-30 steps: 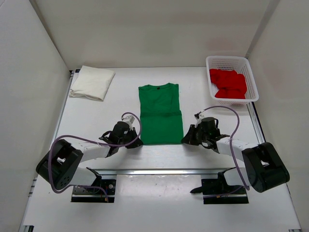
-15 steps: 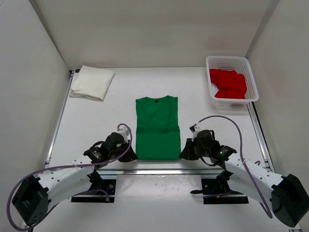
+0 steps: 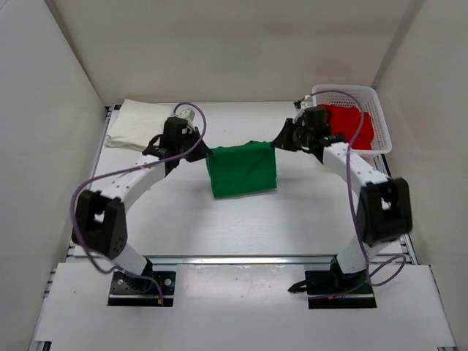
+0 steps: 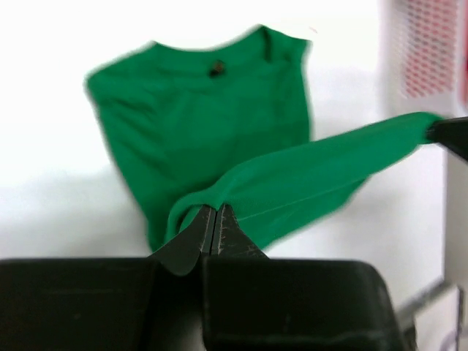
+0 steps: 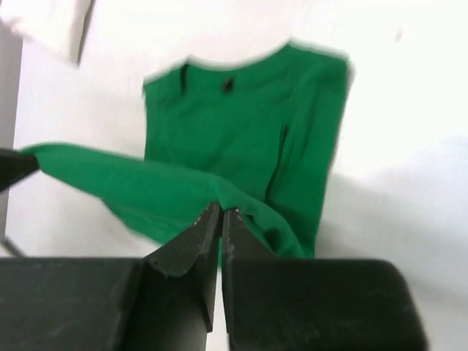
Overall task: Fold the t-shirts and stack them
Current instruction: Fold the long partially folded tshirt into a neat square, then smooth out wrinkles on the folded tshirt
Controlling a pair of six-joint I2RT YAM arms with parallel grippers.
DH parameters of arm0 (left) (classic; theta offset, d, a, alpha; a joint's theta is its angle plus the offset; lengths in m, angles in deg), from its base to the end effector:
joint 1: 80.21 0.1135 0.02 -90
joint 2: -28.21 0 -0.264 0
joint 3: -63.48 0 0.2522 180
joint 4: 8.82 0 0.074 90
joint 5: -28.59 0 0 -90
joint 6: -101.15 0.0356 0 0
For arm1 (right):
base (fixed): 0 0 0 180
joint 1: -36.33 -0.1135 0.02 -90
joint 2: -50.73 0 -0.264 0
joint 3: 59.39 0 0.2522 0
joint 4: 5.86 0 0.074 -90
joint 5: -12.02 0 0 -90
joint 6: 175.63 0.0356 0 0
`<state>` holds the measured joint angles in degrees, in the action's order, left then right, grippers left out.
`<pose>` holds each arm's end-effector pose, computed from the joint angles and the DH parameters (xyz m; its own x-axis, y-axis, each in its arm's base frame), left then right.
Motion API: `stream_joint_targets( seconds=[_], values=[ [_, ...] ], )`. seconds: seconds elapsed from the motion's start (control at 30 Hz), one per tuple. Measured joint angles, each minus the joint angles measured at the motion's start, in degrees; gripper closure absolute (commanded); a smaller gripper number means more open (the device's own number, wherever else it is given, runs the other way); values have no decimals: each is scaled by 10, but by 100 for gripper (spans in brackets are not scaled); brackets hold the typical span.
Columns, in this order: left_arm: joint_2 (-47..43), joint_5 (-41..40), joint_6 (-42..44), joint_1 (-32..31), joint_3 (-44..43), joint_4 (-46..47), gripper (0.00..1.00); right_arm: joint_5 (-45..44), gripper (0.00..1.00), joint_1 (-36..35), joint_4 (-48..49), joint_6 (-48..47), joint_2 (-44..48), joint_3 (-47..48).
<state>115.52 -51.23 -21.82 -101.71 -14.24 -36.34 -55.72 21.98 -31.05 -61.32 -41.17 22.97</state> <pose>0.3171 -0.1317 0.2694 -0.7386 -0.2847 -0.6110 0.1072 0.8453 -0.5235 0.3506 0.1036 0.2746 -0.7216 0.2087 -0.6601 -0.2567 0.8049 0.5350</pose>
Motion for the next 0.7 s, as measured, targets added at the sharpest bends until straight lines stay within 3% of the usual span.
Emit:
stream_joint_targets(
  seconds=[0.2, 0.27, 0.33, 0.4, 0.5, 0.57, 0.63, 0.7],
  values=[
    [154, -13, -3, 54, -69, 32, 99, 45, 99, 22, -28, -20, -246, 252],
    [181, -13, -9, 68, -73, 44, 91, 56, 98, 21, -47, -26, -313, 330],
    [202, -13, -14, 83, -78, 51, 84, 64, 87, 16, -69, -28, -368, 394],
    [221, -14, -17, 95, -99, 50, 66, 68, 61, 14, -85, -27, -407, 444],
    [241, -16, -24, 116, -125, 53, 66, 70, 56, 17, -107, -30, -436, 492],
    [239, -16, -33, 135, -123, 64, 63, 68, 56, 17, -121, -37, -435, 504],
    [223, -18, -42, 150, -97, 86, 62, 64, 78, 17, -122, -45, -426, 503],
    [197, -23, -51, 164, -68, 97, 63, 61, 91, 16, -110, -52, -403, 475]
  ],
)
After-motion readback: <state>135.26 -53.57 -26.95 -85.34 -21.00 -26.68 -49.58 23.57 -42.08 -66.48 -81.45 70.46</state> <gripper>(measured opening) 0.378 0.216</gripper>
